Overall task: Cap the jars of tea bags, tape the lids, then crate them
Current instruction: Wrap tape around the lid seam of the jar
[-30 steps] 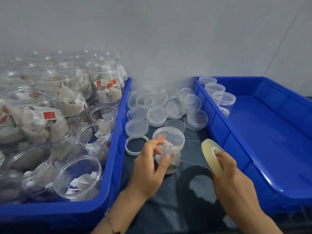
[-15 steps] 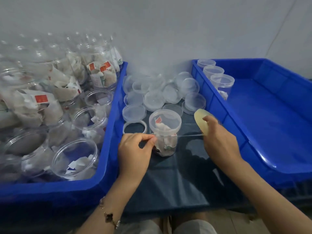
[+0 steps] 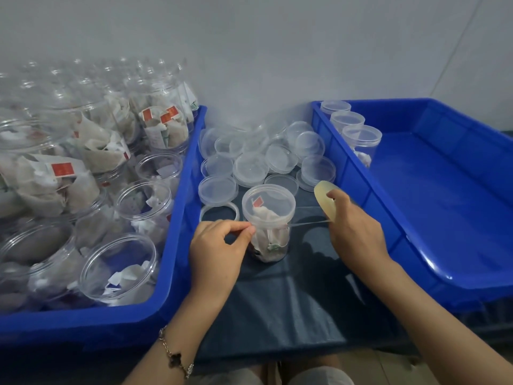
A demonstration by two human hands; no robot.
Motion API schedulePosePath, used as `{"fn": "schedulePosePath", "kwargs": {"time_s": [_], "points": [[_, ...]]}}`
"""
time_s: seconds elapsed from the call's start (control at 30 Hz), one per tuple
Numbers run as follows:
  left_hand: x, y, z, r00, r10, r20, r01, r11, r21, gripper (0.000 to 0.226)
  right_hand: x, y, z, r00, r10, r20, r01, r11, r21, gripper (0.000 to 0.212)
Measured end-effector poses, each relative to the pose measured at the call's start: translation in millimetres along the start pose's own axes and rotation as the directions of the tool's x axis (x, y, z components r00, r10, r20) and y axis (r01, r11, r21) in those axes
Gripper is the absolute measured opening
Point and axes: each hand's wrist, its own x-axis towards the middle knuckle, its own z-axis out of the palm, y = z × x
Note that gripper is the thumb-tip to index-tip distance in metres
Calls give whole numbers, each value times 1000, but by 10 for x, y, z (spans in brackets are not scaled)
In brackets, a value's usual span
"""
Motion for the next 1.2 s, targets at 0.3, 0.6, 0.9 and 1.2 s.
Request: {"fn": "schedulePosePath", "kwargs": {"time_s": [0.3,0.6,0.9,1.2], "points": [[-51,-39,113,987,-152,-58,148,987,-63,9,68,-22,82,999,27,-22,-27,1000,10,60],[-154,-4,164,986,-143,-86,132,983,-125,29,48,-10,79,999,23,-23,-22,999,22,61],[-67,-54,184,959,-282,10,281,951,-129,19,28,-35,99,998,63,28,-64,998,29,51],[40,193,152,986,71,-147,-74,997,-11,33,42,-27,141,991,95,96,-96,995,2,44]]}}
